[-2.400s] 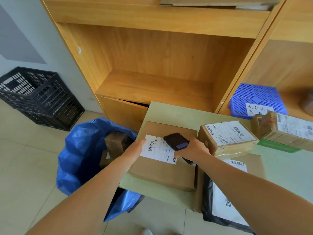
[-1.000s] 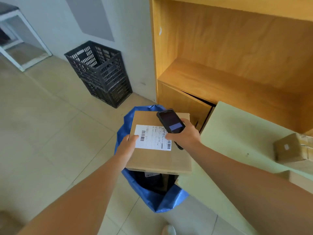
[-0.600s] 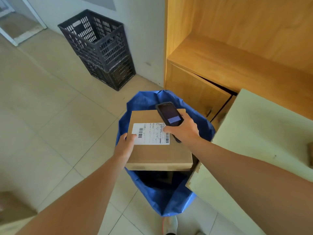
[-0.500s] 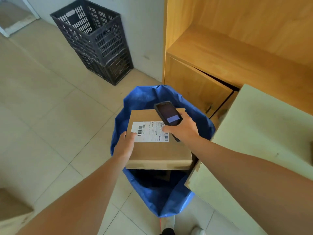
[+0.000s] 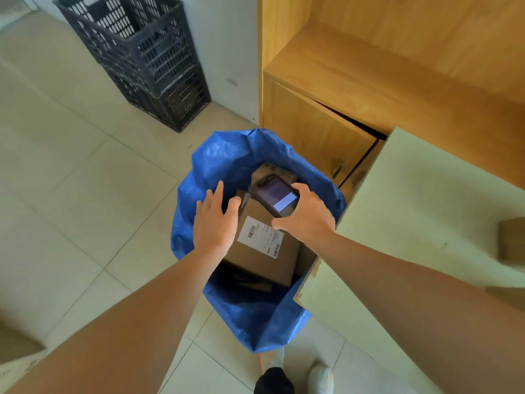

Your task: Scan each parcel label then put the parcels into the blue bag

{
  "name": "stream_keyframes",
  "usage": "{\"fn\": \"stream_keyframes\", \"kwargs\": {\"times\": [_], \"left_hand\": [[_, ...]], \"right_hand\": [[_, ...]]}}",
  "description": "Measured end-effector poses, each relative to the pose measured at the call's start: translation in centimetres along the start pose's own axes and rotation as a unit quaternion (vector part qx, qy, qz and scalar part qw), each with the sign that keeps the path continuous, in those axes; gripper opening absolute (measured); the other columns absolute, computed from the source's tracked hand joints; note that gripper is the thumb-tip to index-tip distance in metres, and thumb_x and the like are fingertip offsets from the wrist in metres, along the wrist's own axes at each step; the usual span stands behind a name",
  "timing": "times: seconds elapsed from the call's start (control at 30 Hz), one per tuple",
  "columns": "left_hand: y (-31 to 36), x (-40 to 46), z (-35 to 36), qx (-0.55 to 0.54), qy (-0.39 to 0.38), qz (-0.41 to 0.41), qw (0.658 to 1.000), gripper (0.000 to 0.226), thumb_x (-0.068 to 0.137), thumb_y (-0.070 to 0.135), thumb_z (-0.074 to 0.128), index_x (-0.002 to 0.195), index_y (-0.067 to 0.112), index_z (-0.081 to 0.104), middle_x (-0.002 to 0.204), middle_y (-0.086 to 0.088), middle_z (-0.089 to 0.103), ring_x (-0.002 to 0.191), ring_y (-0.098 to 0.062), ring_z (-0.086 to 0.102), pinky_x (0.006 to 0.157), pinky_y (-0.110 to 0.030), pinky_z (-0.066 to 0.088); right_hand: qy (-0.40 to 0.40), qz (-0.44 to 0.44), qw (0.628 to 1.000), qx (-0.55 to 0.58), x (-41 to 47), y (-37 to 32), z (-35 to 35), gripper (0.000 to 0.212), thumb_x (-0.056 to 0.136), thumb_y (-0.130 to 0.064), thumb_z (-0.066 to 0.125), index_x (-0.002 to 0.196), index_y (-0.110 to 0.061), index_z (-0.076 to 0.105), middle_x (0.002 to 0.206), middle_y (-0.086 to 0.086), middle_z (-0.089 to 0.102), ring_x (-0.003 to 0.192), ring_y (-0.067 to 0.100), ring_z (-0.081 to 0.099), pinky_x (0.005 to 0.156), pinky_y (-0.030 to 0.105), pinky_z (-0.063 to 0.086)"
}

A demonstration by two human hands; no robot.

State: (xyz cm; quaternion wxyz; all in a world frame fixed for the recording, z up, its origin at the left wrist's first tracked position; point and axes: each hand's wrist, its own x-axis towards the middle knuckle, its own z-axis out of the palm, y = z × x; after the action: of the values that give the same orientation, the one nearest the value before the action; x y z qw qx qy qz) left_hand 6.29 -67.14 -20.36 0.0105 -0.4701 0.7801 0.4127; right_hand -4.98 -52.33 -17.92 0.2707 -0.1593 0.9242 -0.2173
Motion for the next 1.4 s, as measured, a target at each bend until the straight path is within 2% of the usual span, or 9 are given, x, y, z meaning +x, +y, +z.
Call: {"fn": "stream_keyframes", "kwargs": {"times": [0.2, 0.37, 0.53, 0.67, 0.93, 1.13, 1.27, 1.33, 1.4], "left_hand": [[9.0, -2.4, 1.0, -0.056, -0.042, 0.06, 0.996, 0.067, 0.092, 0.059, 0.03, 0.155, 0.042, 0.02, 0.163, 0.008, 0.026, 0.152, -0.02, 0.016, 0.119, -0.053, 0.02], [19.8, -5.8, 4.1, -0.045, -0.102, 0.178, 0.978, 0.06, 0.1, 0.046, 0.025, 0.156, 0.024, 0.031, 0.162, 0.004, 0.028, 0.148, -0.024, 0.028, 0.115, -0.042, 0.027], [29.9, -11.2, 9.6, -0.061, -0.159, 0.215, 0.962, 0.06, 0.098, 0.05, 0.025, 0.156, 0.035, 0.023, 0.159, 0.004, 0.034, 0.141, -0.024, 0.037, 0.1, -0.039, 0.031], [34.8, -15.1, 14.8, -0.058, -0.203, 0.225, 0.951, 0.061, 0.097, 0.054, 0.029, 0.155, 0.039, 0.025, 0.161, 0.009, 0.029, 0.146, -0.018, 0.029, 0.108, -0.039, 0.028], [38.9, -20.8, 24.6, -0.001, -0.282, 0.181, 0.942, 0.06, 0.099, 0.058, 0.027, 0.156, 0.04, 0.023, 0.162, 0.008, 0.029, 0.147, -0.023, 0.03, 0.113, -0.041, 0.023], [37.6, -21.2, 29.9, 0.053, -0.309, 0.14, 0.939, 0.065, 0.1, 0.057, 0.026, 0.158, 0.028, 0.023, 0.165, 0.005, 0.021, 0.15, -0.021, 0.021, 0.119, -0.04, 0.017], [36.4, -21.3, 31.8, 0.035, -0.322, 0.025, 0.946, 0.069, 0.098, 0.06, 0.033, 0.149, 0.014, 0.043, 0.151, -0.009, 0.044, 0.137, -0.03, 0.043, 0.113, -0.045, 0.035], [36.1, -21.5, 32.4, -0.014, -0.333, -0.024, 0.942, 0.065, 0.097, 0.06, 0.037, 0.141, 0.015, 0.05, 0.139, -0.008, 0.055, 0.124, -0.026, 0.053, 0.104, -0.045, 0.046], [36.1, -21.6, 32.7, -0.053, -0.338, -0.05, 0.939, 0.057, 0.099, 0.056, 0.04, 0.137, 0.015, 0.051, 0.134, -0.006, 0.057, 0.118, -0.023, 0.056, 0.089, -0.039, 0.054]], "right_hand": [[0.054, -0.012, 0.998, -0.041, -2.1, 1.3, -8.9, 0.097, 0.067, -0.048, 0.085, 0.149, -0.034, 0.034, 0.134, -0.001, 0.058, 0.119, 0.025, 0.058, 0.096, 0.039, 0.05], [0.109, 0.025, 0.993, -0.04, -5.2, 5.3, -19.1, 0.096, 0.064, -0.047, 0.085, 0.147, -0.034, 0.037, 0.122, -0.001, 0.062, 0.109, 0.026, 0.062, 0.086, 0.037, 0.055], [0.179, 0.09, 0.979, -0.024, -8.6, 12.6, -27.8, 0.093, 0.063, -0.047, 0.087, 0.142, -0.032, 0.04, 0.112, -0.002, 0.06, 0.098, 0.024, 0.061, 0.076, 0.034, 0.052], [0.219, 0.137, 0.966, -0.013, -10.4, 19.6, -32.9, 0.091, 0.063, -0.051, 0.086, 0.14, -0.029, 0.042, 0.112, -0.001, 0.061, 0.1, 0.024, 0.061, 0.077, 0.036, 0.053], [0.238, 0.219, 0.945, 0.052, -12.7, 33.4, -37.8, 0.088, 0.065, -0.044, 0.085, 0.14, -0.028, 0.043, 0.108, -0.004, 0.061, 0.096, 0.022, 0.059, 0.08, 0.037, 0.055], [0.217, 0.245, 0.942, 0.072, -12.5, 38.7, -36.8, 0.079, 0.069, -0.047, 0.085, 0.135, -0.027, 0.047, 0.101, -0.005, 0.058, 0.09, 0.021, 0.059, 0.079, 0.037, 0.057], [0.202, 0.262, 0.936, 0.12, -11.6, 40.2, -35.2, 0.078, 0.069, -0.045, 0.085, 0.135, -0.027, 0.046, 0.1, -0.002, 0.059, 0.085, 0.023, 0.06, 0.072, 0.034, 0.055], [0.197, 0.272, 0.932, 0.135, -11.4, 40.2, -34.4, 0.08, 0.067, -0.048, 0.085, 0.133, -0.027, 0.047, 0.103, -0.001, 0.059, 0.087, 0.025, 0.059, 0.07, 0.032, 0.051], [0.196, 0.27, 0.934, 0.124, -11.2, 40.1, -33.6, 0.081, 0.062, -0.052, 0.085, 0.129, -0.027, 0.048, 0.105, 0.0, 0.062, 0.09, 0.027, 0.062, 0.077, 0.036, 0.055]]}}
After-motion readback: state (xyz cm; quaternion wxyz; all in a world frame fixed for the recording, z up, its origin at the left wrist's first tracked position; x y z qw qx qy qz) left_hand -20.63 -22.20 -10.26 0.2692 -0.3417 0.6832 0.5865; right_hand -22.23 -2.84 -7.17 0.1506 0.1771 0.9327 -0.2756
